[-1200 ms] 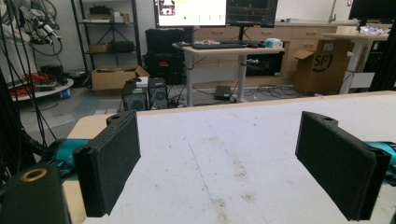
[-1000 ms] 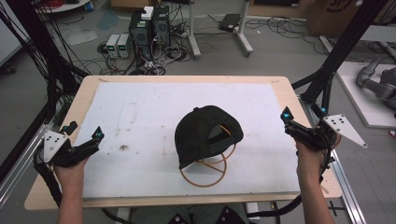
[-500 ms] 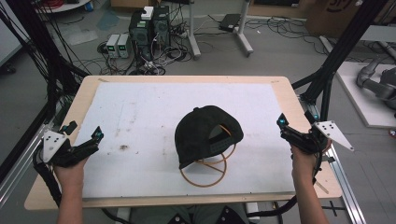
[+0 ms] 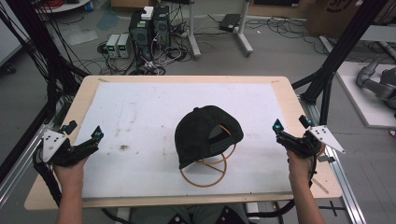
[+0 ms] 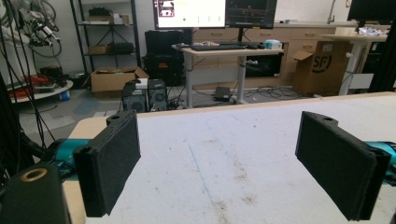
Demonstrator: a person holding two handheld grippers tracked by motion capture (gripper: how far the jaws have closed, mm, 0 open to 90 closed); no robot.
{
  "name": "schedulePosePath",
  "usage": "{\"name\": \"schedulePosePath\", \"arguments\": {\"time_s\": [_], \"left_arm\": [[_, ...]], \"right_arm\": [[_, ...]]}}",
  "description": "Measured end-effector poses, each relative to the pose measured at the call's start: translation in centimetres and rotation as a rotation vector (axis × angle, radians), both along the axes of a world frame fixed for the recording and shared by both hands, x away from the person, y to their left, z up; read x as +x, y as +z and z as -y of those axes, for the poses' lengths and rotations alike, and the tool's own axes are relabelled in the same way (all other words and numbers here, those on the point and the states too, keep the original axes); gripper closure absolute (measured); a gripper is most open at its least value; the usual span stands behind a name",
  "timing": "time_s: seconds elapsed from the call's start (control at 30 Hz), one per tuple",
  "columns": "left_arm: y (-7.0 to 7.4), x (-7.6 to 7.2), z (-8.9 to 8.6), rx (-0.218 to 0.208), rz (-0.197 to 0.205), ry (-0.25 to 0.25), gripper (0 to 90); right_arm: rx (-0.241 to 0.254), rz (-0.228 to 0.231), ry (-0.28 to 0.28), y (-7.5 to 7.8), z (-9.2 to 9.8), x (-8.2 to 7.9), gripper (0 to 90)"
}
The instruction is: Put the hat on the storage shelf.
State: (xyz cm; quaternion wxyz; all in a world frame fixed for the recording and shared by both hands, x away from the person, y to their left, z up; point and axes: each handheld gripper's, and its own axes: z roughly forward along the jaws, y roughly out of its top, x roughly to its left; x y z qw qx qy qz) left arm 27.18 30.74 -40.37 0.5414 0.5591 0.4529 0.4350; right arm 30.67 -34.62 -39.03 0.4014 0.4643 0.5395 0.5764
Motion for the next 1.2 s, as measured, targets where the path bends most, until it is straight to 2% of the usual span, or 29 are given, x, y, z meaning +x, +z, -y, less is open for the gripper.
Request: {"name": "schedulePosePath", "arguments": {"time_s": [0.33, 0.57, 0.7, 0.9, 1.2], "left_arm": [[-0.1, 0.0, -0.1, -0.001, -0.001, 0.003, 14.1], [-0.1, 0.0, -0.3, 0.000, -0.004, 0.005, 14.1], [-0.1, 0.1, -0.3, 0.002, -0.005, 0.004, 14.0], [-0.2, 0.1, -0.3, 0.005, -0.007, 0.004, 13.9], [-0.2, -0.1, -0.5, 0.004, -0.008, 0.006, 13.9]], "right_arm": [[0.017, -0.041, -0.005, -1.5, 0.2, 0.2, 3.3], [0.001, -0.057, -0.012, -2.0, 0.3, 0.3, 3.3], [0.009, -0.058, -0.016, -2.0, 0.4, 0.2, 3.3], [-0.003, -0.041, -0.017, -2.0, 0.5, 0.2, 3.3], [-0.015, -0.044, -0.012, -2.0, 0.2, 0.3, 3.3]]}}
